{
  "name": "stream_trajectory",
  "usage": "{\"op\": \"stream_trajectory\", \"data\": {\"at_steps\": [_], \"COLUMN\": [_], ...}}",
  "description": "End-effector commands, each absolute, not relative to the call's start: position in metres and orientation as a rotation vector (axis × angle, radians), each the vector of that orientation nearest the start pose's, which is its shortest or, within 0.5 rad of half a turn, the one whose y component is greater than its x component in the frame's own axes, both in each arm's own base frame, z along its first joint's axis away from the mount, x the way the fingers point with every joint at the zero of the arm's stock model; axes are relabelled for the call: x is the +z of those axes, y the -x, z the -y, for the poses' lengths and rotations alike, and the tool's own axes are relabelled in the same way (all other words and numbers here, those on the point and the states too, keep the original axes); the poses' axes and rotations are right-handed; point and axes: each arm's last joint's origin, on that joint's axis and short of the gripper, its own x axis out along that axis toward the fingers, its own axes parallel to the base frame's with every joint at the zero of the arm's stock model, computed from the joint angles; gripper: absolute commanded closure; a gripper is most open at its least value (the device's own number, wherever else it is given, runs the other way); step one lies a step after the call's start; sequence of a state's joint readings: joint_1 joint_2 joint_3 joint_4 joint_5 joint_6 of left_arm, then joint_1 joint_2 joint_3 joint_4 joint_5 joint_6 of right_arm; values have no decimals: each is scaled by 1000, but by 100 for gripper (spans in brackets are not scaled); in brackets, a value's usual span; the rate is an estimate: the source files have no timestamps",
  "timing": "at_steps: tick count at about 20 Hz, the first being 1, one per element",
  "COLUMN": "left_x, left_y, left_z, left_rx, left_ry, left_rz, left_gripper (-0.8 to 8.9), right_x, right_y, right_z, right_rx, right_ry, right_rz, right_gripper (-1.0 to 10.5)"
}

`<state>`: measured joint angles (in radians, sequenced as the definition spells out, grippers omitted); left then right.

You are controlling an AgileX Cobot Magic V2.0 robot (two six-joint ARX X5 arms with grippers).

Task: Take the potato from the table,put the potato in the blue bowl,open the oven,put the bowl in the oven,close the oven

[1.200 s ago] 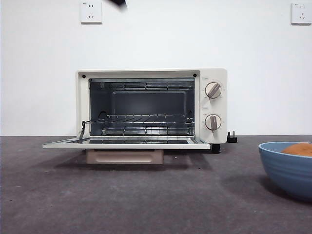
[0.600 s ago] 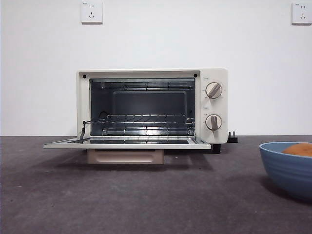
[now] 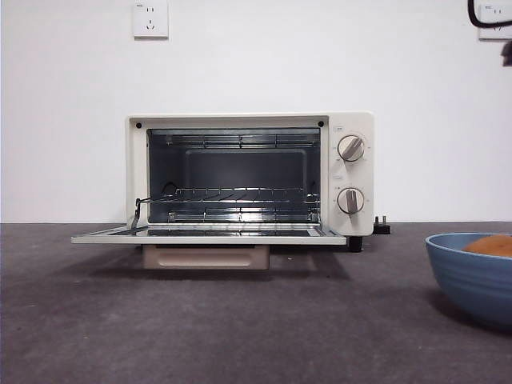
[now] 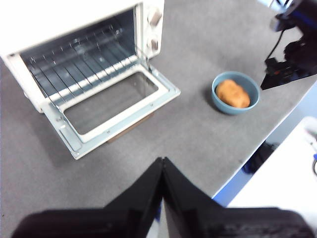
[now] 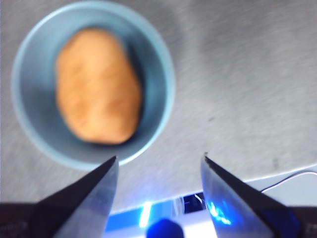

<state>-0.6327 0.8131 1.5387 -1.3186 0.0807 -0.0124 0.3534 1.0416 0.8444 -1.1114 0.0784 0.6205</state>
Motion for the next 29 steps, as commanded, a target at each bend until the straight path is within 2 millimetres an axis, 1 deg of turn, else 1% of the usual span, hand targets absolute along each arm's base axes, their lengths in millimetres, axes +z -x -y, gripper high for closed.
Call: {"op": "stream_trajectory", "data": {"at_steps": [1,4,7,10,13,14,17,20,25,29], "left_x": [449,450,449,449,450,450,450,450,449,449], "left_y": [-44,-41,-42,-43,-43,-43,-43,-43,-43,-43], "left_z": [35,33,32,30,30,30,30,30,30,30], "left_rx": [-687,-686,-638,-582,-564,-564,-565,-564,-564,-564], "left_ry": [-139,-137,-153,-174,-182,-182,-182,-182,-182,-182], "left_rz": [-571,-561,-554,-545,-540,-539,-540,-540,-541,-541], "left_gripper": [819,819,819,819,819,819,819,819,819,819], "right_x": [245,240,231,220,207,203,196,193,193,199], "right_y": [-161,-170,-181,-193,-204,-207,-213,-217,-217,-220], "right_z": [-49,-43,-44,-45,-41,-40,-37,-38,-39,-44], "right_rx": [-180,-182,-178,-194,-217,-222,-238,-218,-192,-136], "right_ry": [-247,-268,-283,-264,-259,-253,-238,-239,-274,-386], "right_rz": [-1287,-1312,-1341,-1370,-1411,-1426,-1453,-1436,-1443,-1460], "right_gripper": [668,668,668,668,674,702,838,965,964,964]}}
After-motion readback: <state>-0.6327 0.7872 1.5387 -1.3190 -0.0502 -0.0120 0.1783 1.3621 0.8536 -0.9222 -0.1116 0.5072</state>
